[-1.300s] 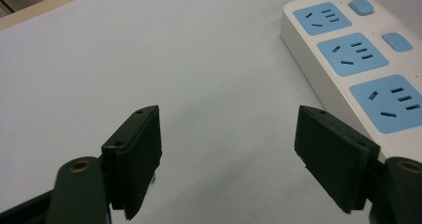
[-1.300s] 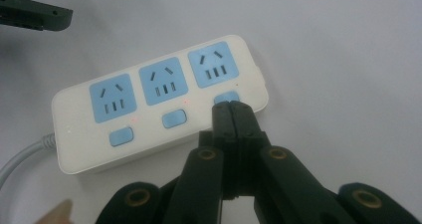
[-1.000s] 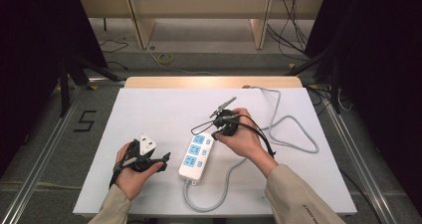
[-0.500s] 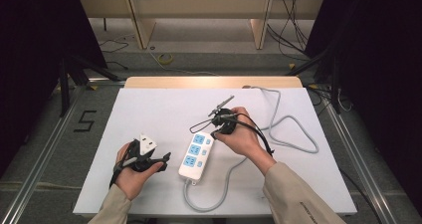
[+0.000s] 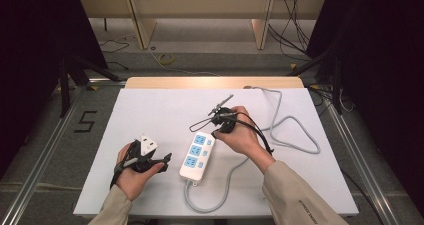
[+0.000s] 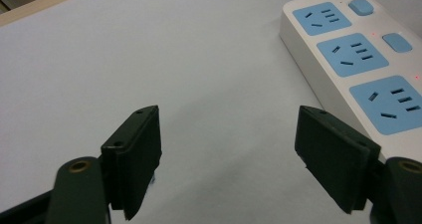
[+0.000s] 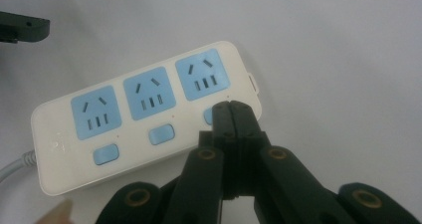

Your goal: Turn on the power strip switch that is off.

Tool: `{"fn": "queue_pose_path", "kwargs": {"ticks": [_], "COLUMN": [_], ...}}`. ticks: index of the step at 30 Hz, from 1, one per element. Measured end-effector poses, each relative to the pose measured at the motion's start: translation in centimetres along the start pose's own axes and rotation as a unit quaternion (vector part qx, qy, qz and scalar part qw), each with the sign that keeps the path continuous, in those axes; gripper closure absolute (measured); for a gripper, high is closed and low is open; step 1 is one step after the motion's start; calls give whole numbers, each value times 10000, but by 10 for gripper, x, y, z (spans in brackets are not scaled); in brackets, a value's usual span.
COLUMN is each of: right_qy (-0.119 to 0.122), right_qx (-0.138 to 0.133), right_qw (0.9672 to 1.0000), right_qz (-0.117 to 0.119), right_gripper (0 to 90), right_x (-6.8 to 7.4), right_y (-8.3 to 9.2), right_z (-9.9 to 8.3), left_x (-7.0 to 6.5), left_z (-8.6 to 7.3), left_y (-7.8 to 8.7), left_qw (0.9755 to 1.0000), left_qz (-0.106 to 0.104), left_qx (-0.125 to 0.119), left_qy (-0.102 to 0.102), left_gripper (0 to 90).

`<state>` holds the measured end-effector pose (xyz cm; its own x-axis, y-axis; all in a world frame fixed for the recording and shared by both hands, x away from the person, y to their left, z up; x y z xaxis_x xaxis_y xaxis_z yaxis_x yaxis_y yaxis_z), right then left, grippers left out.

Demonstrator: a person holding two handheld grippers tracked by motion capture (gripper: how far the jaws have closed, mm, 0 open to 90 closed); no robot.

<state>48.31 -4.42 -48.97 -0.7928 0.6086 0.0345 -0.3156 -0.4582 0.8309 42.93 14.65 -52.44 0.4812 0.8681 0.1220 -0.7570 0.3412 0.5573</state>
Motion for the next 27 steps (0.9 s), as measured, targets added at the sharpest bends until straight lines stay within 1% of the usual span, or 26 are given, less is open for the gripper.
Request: {"fn": "queue_pose_path", "kwargs": {"ticks": [7, 10, 16, 19, 21, 27], "right_qy": [7, 9, 9, -1, -5, -18], "right_qx": [23, 35, 43, 68, 80, 141], "right_qw": [10000, 10000, 10000, 10000, 10000, 9999], "right_qz": [-4, -46, -26, -48, -11, -26], "right_gripper": [900, 900, 900, 900, 900, 900], "right_x": [-1, -1, 0, -1, 0, -1], "right_y": [-3, -4, -6, -8, -10, -12], "right_z": [3, 6, 11, 11, 11, 10], "left_x": [0, 0, 0, -1, -1, -1], "left_z": [0, 0, 0, 0, 0, 0], "left_y": [0, 0, 0, 0, 0, 0], "left_qw": [10000, 10000, 10000, 10000, 10000, 10000], "left_qz": [0, -17, -8, -23, -20, -22], "left_qx": [-4, 13, -14, 3, 16, 15], "left_qy": [16, -9, 9, -13, -22, -13], "left_gripper": [262, 262, 262, 262, 262, 262]}}
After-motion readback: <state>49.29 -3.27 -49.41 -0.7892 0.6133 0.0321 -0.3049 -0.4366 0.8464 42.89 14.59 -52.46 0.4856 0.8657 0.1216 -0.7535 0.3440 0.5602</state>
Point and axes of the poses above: each handheld gripper's, and its own axes: y roughly backward along the jaws, z roughly out of its top, x roughly to its left, the point moved 10 cm from there along -y, roughly forward along the jaws, and after that the axes turned 4 degrees about -x, right-handed, at the moved point
